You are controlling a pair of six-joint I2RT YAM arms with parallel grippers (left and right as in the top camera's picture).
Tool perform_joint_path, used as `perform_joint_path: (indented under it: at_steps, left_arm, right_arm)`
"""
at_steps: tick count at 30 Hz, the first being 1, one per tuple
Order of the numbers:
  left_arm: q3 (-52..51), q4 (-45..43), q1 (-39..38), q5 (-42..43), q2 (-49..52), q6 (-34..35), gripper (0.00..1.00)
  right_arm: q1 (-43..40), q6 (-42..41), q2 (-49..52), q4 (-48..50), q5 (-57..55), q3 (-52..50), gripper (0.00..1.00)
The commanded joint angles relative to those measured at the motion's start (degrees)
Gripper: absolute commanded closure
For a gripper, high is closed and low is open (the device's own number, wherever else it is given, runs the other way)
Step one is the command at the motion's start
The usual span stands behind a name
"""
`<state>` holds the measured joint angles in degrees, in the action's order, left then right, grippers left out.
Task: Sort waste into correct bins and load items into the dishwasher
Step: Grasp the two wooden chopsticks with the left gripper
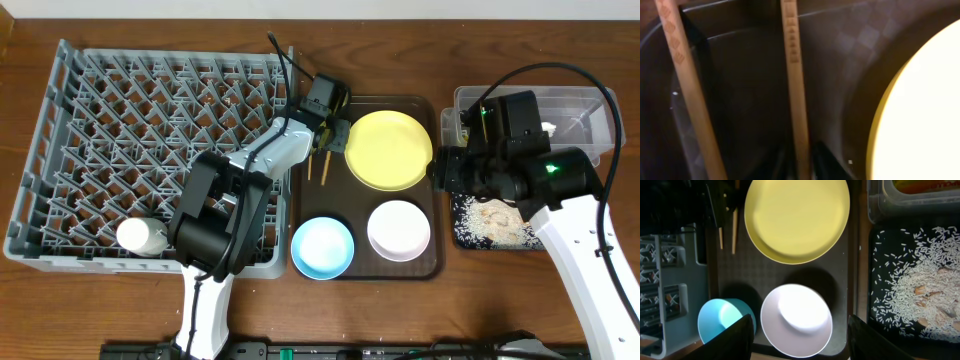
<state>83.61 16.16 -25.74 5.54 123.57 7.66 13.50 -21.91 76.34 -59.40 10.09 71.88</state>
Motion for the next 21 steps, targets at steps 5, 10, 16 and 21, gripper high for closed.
perform_joint_path:
  at_steps: [5,10,16,21]
  left_arm:
    - [0.63,1.95,-0.39,-0.02,-1.36,1.29,0.92]
    - [0.63,6.49,-0.37,-0.02,-9.40,3.41,0.92]
    - [0.63,16.81,-0.33,-3.56,-20.09,3.41,0.92]
    - [0.63,28.70,0.04,-17.11,-23.28,5.88,0.92]
  right_arm:
    - [-0.31,-0.11,-0.15,-0.04,0.24,-0.48,0.43]
    - [-0.31,-0.13,-0.15,-0.07,0.24,-0.48,0.43]
    - [-0.31,-0.11,-0.15,0.02,0.24,-0.48,0.43]
    - [-0.31,-0.11,-0.15,-0.13,0.24,-0.48,0.43]
